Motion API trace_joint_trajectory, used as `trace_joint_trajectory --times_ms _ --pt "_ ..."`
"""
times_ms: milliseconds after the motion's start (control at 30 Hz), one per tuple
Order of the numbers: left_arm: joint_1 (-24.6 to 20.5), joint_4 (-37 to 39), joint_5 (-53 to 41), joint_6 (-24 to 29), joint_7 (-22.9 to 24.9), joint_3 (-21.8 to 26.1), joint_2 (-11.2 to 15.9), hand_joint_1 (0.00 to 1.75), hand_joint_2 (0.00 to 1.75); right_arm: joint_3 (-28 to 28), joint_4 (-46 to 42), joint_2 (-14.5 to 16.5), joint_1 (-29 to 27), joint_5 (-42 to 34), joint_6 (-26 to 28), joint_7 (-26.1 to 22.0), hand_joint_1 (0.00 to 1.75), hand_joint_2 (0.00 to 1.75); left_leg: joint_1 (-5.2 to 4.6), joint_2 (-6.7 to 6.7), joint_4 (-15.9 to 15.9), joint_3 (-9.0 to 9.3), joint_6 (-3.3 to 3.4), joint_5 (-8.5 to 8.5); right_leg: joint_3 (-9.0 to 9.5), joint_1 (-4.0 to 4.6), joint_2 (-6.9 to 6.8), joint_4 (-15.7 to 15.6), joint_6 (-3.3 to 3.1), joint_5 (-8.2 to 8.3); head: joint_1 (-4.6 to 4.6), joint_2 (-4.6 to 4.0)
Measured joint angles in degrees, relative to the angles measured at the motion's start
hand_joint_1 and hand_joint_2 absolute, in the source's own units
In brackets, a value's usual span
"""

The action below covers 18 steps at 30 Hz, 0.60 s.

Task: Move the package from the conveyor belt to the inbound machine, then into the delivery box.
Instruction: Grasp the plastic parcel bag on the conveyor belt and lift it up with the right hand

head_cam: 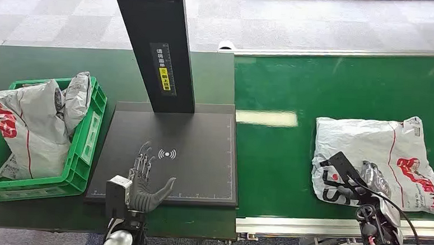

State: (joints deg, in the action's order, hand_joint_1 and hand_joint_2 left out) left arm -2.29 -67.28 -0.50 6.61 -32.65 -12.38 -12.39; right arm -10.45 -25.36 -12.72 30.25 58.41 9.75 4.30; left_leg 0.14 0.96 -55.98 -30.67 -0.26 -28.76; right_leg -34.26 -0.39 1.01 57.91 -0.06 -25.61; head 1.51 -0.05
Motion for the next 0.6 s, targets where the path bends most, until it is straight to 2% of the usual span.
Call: trace_joint_trajectory --times_ms 33,67,100,133,300,400,500,600 --pt "0.00 0.01 0.08 0.03 0.00 -0.02 0.00 0.00 1.75 0.00 0.09 0.08 0.03 0.01 -0.31 -0.10 1.07 1.75 0.00 0.00 0.00 0.00 0.00 0.00 0.00 0.00 0.00 0.00 0.00 0.00 -0.01 0.00" --pt "0.00 0.04 0.13 0.04 0.00 -0.04 0.00 0.00 1.75 0.00 0.17 0.16 0.04 0.02 -0.55 -0.17 1.24 1.75 0.00 0.00 0.00 0.01 0.00 0.00 0.01 0.00 0.00 0.00 0.00 0.00 -0.01 -0.01" --pt "0.01 0.09 0.21 0.07 0.00 -0.09 0.00 0.00 1.75 0.00 0.35 0.37 0.07 0.04 -0.94 -0.30 1.68 1.75 0.00 0.00 0.00 0.01 0.00 0.00 0.02 0.00 0.00 0.00 0.00 0.00 -0.01 -0.01" --pt "0.01 0.16 0.27 0.09 0.00 -0.16 0.00 0.00 1.75 0.00 0.52 0.68 0.07 0.08 -1.16 -0.38 1.75 1.75 0.00 0.00 0.00 0.02 0.00 0.00 0.02 0.00 0.01 0.00 0.00 0.00 -0.01 -0.01" --pt "0.04 0.36 0.38 0.22 0.08 -0.50 -0.01 0.00 1.75 0.00 0.91 2.77 -0.16 -0.13 0.95 -2.32 1.75 1.75 0.00 -0.03 0.00 0.07 0.00 0.00 0.02 0.00 0.04 0.00 0.00 0.00 0.00 0.00" --pt "0.21 0.34 0.41 0.68 0.31 -0.54 -0.01 0.00 1.75 -0.02 -0.20 3.76 -0.74 -1.95 6.44 -7.12 1.75 1.75 0.00 -0.02 0.00 0.04 0.00 0.00 0.02 0.00 0.04 0.00 0.00 0.00 0.00 0.01" --pt "0.76 0.03 0.05 1.14 0.55 -0.47 -0.06 0.00 1.75 0.07 -6.25 5.22 -2.99 -5.83 13.46 -13.94 1.75 1.75 0.00 0.02 0.00 0.02 -0.01 0.01 0.01 0.00 0.01 0.01 0.00 0.00 0.00 0.00" --pt "1.17 -0.29 -0.36 1.44 0.59 -0.28 -0.09 0.00 1.75 1.13 -17.44 6.51 -6.46 -8.92 15.54 -15.67 1.75 1.75 0.00 0.06 0.01 0.00 -0.01 0.01 -0.01 0.01 -0.01 0.01 0.00 -0.01 0.00 -0.01"
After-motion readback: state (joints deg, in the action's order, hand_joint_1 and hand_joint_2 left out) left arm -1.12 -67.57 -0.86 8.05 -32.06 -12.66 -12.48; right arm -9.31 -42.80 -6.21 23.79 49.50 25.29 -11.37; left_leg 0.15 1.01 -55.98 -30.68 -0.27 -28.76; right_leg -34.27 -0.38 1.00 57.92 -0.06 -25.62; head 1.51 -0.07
